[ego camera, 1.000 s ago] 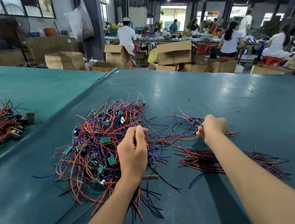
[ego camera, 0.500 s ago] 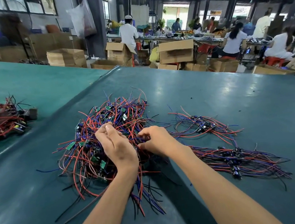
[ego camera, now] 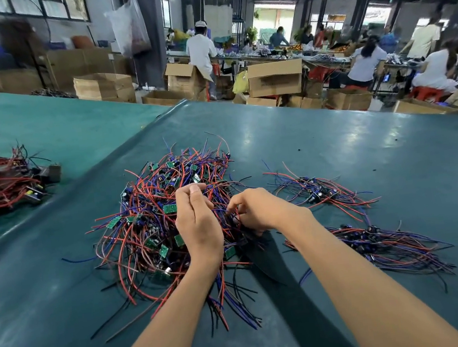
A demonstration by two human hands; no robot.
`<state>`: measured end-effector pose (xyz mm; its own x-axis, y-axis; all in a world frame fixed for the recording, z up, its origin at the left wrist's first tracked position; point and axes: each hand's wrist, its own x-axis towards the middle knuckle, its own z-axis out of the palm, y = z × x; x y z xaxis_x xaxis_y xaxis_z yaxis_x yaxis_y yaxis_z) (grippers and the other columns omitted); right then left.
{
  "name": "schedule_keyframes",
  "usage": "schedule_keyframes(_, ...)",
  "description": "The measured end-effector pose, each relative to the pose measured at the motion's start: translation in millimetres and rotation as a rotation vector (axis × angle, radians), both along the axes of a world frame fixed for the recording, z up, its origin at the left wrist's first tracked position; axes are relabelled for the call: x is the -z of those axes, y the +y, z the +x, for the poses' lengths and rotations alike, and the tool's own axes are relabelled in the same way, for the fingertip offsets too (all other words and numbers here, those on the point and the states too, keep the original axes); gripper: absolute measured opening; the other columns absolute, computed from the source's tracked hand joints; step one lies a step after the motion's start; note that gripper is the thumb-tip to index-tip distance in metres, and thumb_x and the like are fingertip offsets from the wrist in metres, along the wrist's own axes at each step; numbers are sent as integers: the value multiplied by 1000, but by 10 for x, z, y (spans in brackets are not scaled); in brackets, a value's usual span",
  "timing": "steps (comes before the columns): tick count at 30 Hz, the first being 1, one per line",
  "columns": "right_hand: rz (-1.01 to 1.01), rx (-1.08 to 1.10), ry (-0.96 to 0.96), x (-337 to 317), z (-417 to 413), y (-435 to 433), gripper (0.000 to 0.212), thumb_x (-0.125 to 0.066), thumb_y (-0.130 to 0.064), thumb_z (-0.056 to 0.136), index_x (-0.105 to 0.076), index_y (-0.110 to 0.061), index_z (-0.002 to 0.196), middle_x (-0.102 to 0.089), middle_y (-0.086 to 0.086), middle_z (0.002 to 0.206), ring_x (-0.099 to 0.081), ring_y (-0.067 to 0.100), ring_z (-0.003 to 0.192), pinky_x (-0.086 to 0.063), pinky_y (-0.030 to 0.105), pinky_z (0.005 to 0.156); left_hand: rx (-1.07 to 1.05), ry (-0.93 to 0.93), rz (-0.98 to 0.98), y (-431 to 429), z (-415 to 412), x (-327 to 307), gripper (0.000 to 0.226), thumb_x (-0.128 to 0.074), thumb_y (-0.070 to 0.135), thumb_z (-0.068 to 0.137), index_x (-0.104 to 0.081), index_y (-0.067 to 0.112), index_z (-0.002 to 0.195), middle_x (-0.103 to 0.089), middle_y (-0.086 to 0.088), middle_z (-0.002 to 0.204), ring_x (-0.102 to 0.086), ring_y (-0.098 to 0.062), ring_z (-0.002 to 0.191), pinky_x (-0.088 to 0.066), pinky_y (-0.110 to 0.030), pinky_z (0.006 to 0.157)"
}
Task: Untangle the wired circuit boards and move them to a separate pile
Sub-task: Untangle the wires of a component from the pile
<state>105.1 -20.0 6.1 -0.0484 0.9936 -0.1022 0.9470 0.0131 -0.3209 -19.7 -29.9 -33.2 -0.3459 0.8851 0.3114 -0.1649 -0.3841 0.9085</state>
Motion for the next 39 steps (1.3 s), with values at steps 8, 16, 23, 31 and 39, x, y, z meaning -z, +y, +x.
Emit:
schedule_keyframes(8, 123, 79, 439, -159, 230, -200, 15, -64, -12, 92, -64, -21, 104, -69, -1, 84, -66, 19, 70, -54, 31, 62, -10, -10, -16, -11, -3, -29, 25, -39, 31, 103, -60, 25, 91, -55, 7, 63, -46, -15, 56, -37, -39, 56)
schedule_keyframes(16, 52, 45, 1203, -384, 313, -441, 27, -47, 6, 95, -64, -4, 113, -67, 6, 79, -67, 28, 78, -56, 41, 69, -2, 14, -17, -3, -9, -15, 25, -39, 31, 103, -60, 26, 92, -55, 7, 65, -44, -13, 56, -35, -37, 55)
schedule_keyframes(23, 60, -25, 1564, -429, 433, -504, 35, -55, -2, 78, -64, -4, 111, -70, 17, 93, -67, 25, 77, -57, 33, 67, 9, 3, -22, -21, -4, -30, 24, -39, 29, 102, -61, 26, 92, -55, 5, 65, -45, -16, 57, -36, -41, 56)
schedule_keyframes(31, 530, 680, 1533, -334, 1091, -158, 10, -70, -5, 91, -63, 1, 92, -64, 14, 73, -63, 22, 61, -59, 28, 57, 20, 8, -19, -42, 1, -25, 24, -39, 25, 105, -60, 22, 95, -54, 4, 65, -43, -15, 56, -34, -39, 53)
schedule_keyframes(39, 351, 974, 1508, 51, 1626, -168, 7, -57, 11, 90, -58, 12, 98, -61, 31, 95, -66, 31, 73, -60, 34, 53, 25, 33, -16, -12, -3, -10, 24, -39, 31, 102, -61, 28, 92, -55, 7, 64, -44, -12, 55, -35, -35, 52)
